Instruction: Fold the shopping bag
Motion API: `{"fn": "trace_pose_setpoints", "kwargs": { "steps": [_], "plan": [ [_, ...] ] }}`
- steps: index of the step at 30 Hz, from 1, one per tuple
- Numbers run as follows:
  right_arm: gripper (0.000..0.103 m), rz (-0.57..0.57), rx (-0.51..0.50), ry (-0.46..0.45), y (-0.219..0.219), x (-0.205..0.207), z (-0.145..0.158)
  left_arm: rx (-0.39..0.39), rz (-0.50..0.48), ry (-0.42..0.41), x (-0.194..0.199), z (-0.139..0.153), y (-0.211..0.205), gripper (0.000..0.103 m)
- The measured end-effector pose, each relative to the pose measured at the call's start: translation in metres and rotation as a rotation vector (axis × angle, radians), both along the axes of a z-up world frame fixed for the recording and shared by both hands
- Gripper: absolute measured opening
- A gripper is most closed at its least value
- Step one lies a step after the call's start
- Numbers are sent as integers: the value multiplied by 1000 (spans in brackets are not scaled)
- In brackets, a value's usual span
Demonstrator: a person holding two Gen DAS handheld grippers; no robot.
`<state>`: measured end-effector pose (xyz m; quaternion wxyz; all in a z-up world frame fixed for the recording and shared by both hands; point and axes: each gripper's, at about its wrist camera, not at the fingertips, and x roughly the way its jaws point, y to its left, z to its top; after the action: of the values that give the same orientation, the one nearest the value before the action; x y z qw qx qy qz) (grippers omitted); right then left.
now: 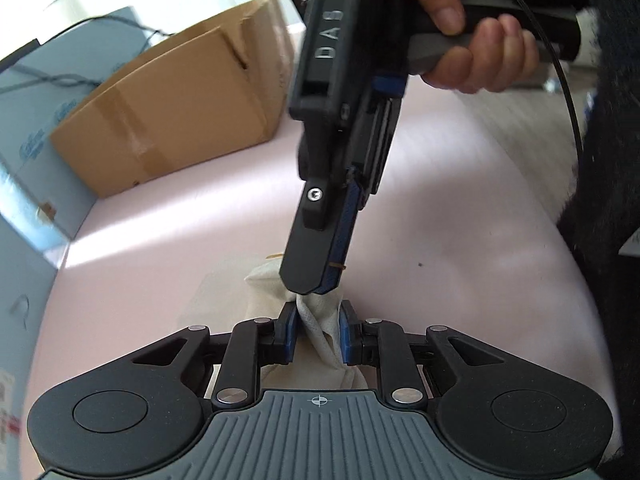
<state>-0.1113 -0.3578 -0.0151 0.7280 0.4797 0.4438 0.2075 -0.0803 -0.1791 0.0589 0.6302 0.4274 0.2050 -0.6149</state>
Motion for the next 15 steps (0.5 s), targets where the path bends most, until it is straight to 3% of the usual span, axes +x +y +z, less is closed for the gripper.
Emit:
{"fn": "trace_pose_setpoints", "kwargs": {
  "steps": [4,6,8,9,10,15],
  "plan": [
    [16,-9,16,-52,5,6,5,2,-35,-27,-2,-3,-1,18],
    [17,3,-22,-64,9,20,10,-7,-40,-42,-4,-5,1,18],
    [17,33,-61,-46,11,36,12,-18,-29,-38,-4,-7,3,18],
    [17,50,-72,-28,10,43,12,-16,-41,-61,-7,-9,3,18],
    [11,77,-99,5,12,51,13,-9,-52,-89,-11,-11,2,18],
    [11,184,-225,80,31,76,23,-7,-78,-193,-26,-21,3,18]
  ]
}}
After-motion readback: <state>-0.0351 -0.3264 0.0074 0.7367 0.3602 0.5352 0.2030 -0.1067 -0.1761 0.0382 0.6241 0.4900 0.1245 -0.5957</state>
